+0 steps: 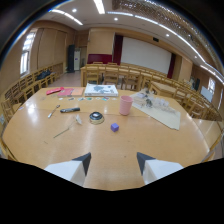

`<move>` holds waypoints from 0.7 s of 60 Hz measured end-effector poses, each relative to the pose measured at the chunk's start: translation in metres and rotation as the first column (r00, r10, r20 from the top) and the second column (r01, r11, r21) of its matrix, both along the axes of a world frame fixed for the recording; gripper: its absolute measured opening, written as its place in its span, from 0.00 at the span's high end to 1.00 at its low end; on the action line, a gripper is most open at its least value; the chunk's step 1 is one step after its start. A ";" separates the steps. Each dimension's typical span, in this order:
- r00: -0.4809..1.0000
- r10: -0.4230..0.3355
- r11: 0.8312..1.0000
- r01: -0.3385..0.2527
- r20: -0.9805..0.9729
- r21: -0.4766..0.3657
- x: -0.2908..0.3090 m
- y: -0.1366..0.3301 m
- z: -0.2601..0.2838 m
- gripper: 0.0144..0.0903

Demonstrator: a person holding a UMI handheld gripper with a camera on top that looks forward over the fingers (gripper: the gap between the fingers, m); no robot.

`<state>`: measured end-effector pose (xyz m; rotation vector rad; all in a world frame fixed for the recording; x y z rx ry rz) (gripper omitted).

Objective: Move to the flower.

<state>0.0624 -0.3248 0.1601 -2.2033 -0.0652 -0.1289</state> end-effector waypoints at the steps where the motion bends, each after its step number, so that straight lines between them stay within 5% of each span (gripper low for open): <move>1: 1.000 0.001 1.000 -0.001 0.001 -0.001 -0.001 0.000 0.000 0.05; 28: 1.000 0.018 1.000 -0.019 -0.016 -0.021 -0.109 -0.030 -0.022 0.06; 42: 0.996 0.066 0.997 -0.068 -0.057 -0.043 -0.173 0.005 -0.038 0.06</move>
